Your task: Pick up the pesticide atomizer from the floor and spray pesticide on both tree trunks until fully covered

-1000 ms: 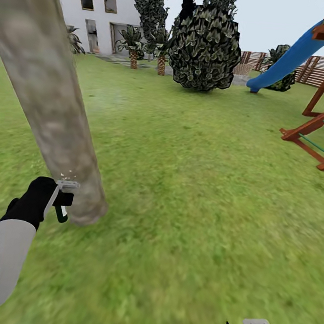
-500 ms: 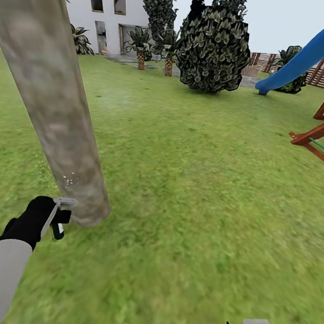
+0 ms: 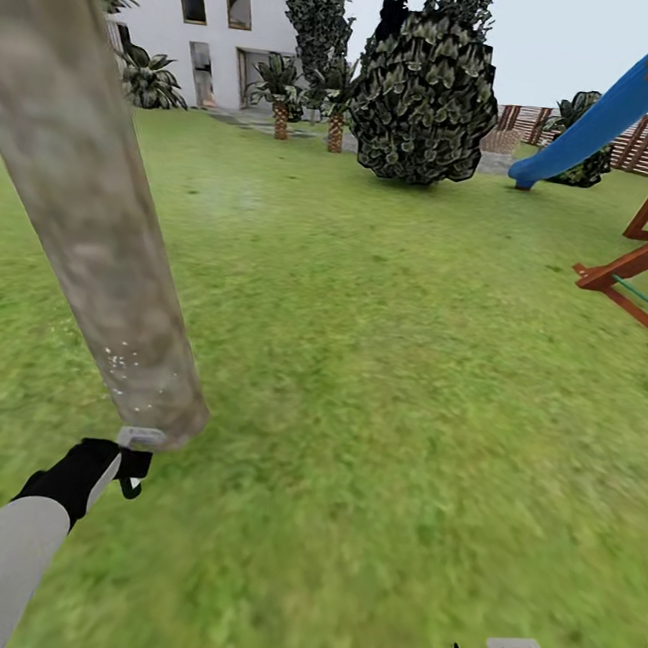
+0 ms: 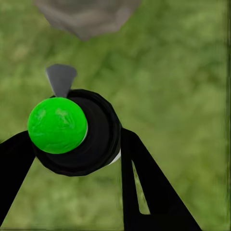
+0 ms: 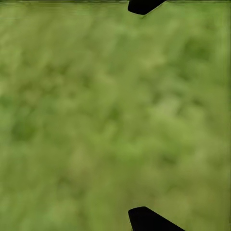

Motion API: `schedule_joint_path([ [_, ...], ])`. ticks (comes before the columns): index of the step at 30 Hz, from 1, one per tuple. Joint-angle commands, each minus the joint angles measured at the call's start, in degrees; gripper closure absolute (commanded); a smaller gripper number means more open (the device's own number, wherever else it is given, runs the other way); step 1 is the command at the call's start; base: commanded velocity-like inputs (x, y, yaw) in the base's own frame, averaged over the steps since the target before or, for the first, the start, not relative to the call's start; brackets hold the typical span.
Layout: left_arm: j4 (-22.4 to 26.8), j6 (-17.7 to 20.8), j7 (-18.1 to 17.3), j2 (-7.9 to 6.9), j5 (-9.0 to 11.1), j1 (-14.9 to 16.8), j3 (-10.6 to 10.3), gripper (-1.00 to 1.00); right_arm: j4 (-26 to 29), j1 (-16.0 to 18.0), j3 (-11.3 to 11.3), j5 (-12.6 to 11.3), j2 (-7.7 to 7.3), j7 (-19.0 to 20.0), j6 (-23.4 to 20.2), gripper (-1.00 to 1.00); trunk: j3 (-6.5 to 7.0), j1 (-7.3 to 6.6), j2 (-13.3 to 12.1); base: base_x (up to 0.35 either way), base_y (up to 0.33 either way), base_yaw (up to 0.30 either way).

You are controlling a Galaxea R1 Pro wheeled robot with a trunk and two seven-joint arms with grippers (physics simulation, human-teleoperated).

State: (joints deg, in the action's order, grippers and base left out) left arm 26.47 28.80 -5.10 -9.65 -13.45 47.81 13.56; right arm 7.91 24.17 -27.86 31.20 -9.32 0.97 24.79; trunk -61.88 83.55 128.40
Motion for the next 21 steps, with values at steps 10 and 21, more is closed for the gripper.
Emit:
schedule_joint_path([
  [10, -0.37, -0.17, 4.52, 0.41, 3.0, 0.0, 1.07, 1.0, 0.0, 0.0, 0.0, 0.0, 0.09, 0.01, 0.0, -1.0, 0.0, 0.0, 0.0, 0.098, -0.242, 0.223],
  [21, 3.82, 0.47, 4.3, -0.06, 5.81, 0.01, 0.22, 1.0, 0.01, 0.0, 0.0, 0.0, 0.06, 0.09, -0.03, -1.0, 0.0, 0.0, 0.0, 0.192, -0.121, 0.099],
])
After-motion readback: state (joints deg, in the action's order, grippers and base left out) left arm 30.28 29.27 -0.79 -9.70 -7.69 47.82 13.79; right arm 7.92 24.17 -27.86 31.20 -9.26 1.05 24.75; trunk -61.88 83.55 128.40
